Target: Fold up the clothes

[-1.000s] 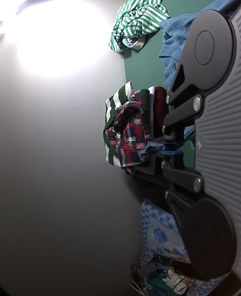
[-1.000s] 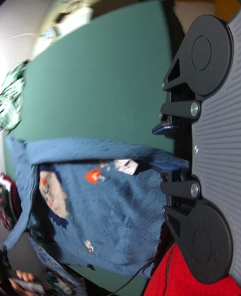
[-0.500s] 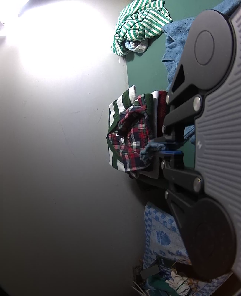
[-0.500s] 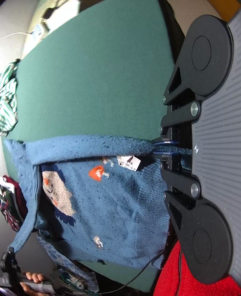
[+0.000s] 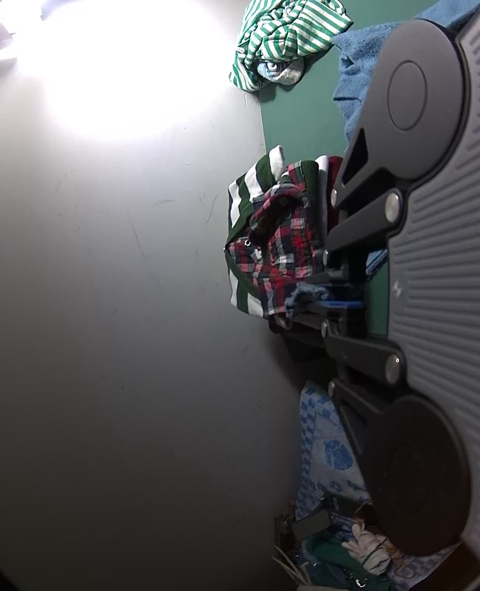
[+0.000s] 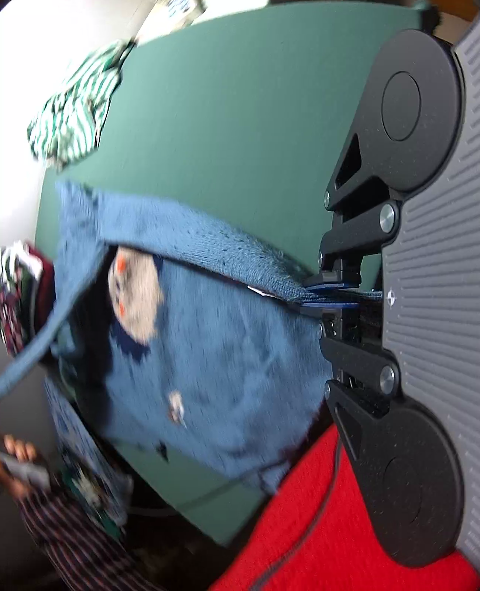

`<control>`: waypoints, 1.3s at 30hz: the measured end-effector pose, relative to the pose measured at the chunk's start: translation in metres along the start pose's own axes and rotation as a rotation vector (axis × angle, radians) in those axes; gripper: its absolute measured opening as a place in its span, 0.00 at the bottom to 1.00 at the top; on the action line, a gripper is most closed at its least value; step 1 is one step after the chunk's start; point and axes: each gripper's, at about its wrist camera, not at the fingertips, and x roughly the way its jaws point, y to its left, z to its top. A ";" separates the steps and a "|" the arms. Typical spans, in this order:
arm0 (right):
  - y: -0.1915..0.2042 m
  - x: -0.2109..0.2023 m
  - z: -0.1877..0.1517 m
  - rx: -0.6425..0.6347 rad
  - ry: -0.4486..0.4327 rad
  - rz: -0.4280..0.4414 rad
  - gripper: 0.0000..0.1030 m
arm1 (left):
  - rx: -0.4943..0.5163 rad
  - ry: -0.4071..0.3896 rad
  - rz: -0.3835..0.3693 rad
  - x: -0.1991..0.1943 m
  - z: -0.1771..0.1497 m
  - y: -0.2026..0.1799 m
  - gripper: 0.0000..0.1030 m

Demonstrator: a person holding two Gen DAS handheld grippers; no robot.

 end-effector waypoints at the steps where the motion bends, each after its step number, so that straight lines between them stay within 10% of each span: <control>1: 0.003 0.004 0.001 -0.015 0.010 0.010 0.07 | -0.003 0.004 0.000 0.002 0.001 0.001 0.01; 14: 0.010 0.047 0.008 0.002 0.108 0.147 0.16 | 0.009 0.082 0.019 0.027 -0.014 0.005 0.01; 39: -0.024 0.046 0.060 -0.008 -0.047 0.049 0.20 | -0.022 0.165 0.047 0.037 -0.055 0.012 0.02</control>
